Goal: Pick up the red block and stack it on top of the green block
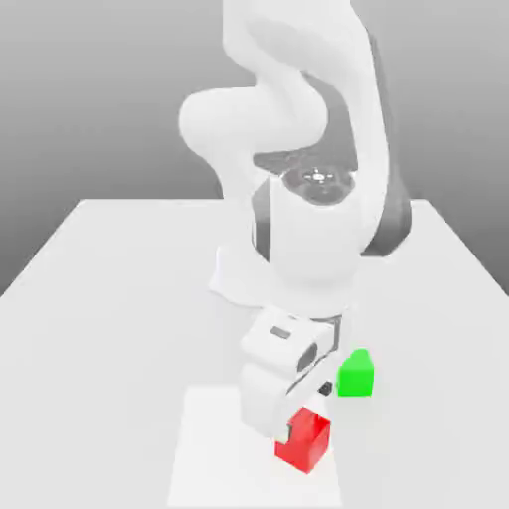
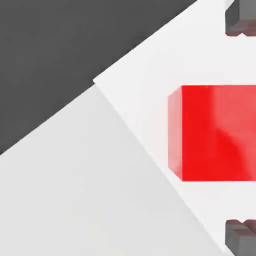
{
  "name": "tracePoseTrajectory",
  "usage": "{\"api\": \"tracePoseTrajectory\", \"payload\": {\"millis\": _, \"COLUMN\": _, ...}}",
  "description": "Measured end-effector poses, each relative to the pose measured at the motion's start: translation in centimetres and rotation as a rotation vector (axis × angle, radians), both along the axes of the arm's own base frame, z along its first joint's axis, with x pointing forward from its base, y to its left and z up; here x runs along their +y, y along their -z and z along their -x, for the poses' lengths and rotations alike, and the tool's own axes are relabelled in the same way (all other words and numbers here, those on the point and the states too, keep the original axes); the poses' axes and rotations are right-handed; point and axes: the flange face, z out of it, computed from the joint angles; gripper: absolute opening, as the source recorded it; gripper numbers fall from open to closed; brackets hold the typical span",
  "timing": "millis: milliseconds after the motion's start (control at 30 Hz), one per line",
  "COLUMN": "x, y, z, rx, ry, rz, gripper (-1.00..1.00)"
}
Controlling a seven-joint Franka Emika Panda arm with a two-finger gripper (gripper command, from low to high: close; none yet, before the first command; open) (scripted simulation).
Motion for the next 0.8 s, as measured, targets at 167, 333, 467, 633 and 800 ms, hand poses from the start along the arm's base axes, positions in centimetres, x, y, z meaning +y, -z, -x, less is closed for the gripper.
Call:
{"api": "tracePoseTrajectory", "payload": {"millis": 167, "x": 0.0, "y": 0.9, "z": 0.1, "rx": 0.002, "ry": 0.0, "rz": 0.0, "gripper": -1.0}}
{"api": "tracePoseTrajectory", "payload": {"millis": 333, "x": 0.0, "y": -0.7, "z": 0.0, "rx": 0.002, "ry": -0.001, "rz": 0.0, "gripper": -1.0}}
{"api": "tracePoseTrajectory", "payload": {"millis": 467, "x": 0.4, "y": -4.8, "z": 0.5, "rx": 0.004, "ry": -0.016, "rz": -0.003, "gripper": -1.0}}
{"api": "tracePoseTrajectory", "payload": {"millis": 633, "x": 5.4, "y": -7.3, "z": 6.0, "rx": 0.009, "ry": -0.206, "rz": -0.013, "gripper": -1.0}}
{"api": "tracePoseTrajectory", "payload": {"millis": 800, "x": 8.2, "y": -8.7, "z": 12.1, "rx": 0.006, "ry": -0.388, "rz": -0.007, "gripper": -1.0}}
